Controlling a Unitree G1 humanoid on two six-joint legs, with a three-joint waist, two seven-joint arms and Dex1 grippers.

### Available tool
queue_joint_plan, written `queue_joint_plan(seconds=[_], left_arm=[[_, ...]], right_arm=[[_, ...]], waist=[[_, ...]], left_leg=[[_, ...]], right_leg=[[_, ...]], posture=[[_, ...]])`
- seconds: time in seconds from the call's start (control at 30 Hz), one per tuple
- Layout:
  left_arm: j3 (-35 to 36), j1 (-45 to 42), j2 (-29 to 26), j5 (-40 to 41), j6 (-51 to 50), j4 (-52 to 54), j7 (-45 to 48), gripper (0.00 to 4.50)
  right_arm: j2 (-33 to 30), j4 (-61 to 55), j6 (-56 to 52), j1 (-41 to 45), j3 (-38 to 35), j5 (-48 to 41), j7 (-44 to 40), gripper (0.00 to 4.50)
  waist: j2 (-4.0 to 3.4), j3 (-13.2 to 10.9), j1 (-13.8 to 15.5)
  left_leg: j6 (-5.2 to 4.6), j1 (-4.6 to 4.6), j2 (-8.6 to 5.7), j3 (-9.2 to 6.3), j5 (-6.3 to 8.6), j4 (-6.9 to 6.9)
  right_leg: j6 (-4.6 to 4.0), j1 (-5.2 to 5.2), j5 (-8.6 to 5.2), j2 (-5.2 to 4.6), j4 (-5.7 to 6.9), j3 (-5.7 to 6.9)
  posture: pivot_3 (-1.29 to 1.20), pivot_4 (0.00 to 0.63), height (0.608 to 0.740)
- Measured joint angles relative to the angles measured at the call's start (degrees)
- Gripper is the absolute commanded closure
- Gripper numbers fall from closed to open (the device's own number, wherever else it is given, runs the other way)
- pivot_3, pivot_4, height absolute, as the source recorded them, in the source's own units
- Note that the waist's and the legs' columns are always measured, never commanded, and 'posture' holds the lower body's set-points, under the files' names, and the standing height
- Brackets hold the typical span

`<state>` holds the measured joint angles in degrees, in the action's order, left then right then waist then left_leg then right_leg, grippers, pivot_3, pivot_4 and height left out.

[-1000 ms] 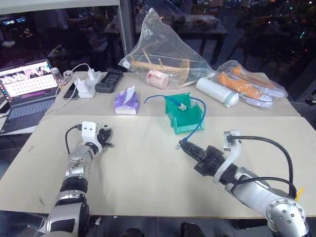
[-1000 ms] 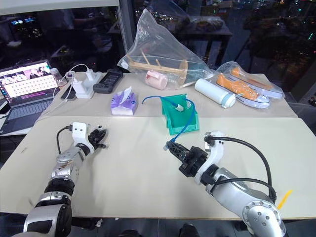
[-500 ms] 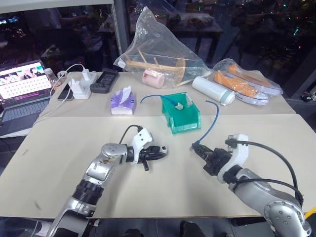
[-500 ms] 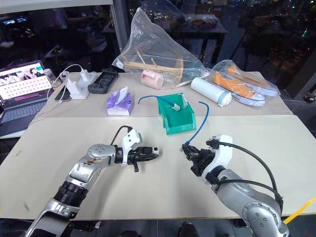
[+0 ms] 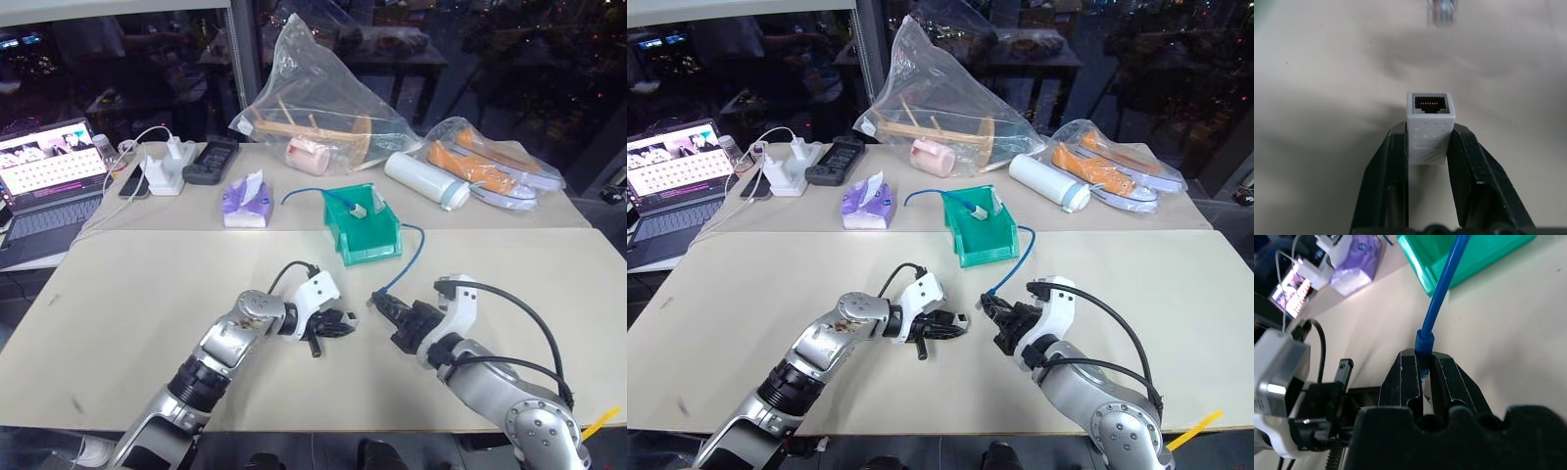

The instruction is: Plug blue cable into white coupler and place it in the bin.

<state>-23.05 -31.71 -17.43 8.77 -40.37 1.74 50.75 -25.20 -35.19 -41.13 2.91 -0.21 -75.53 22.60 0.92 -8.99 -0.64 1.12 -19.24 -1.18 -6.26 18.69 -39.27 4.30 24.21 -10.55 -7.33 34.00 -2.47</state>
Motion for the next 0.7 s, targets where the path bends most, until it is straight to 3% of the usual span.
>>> queue_joint_plan(seconds=[0.7], left_arm=[[1.04, -0.02, 3.08, 1.4, -4.65, 0.39, -2.73, 3.87]], right_arm=[[2.34, 2.91, -4.34, 1.53, 1.04, 0.07, 0.08, 4.5]], waist=[[0.0, 0.0, -0.04]], left_leg=[[0.01, 0.01, 0.0, 0.0, 0.0, 0.0]], right_leg=[[0.0, 0.0, 0.0, 0.0, 0.0, 0.0]], posture=[[0.0, 0.15, 0.74]])
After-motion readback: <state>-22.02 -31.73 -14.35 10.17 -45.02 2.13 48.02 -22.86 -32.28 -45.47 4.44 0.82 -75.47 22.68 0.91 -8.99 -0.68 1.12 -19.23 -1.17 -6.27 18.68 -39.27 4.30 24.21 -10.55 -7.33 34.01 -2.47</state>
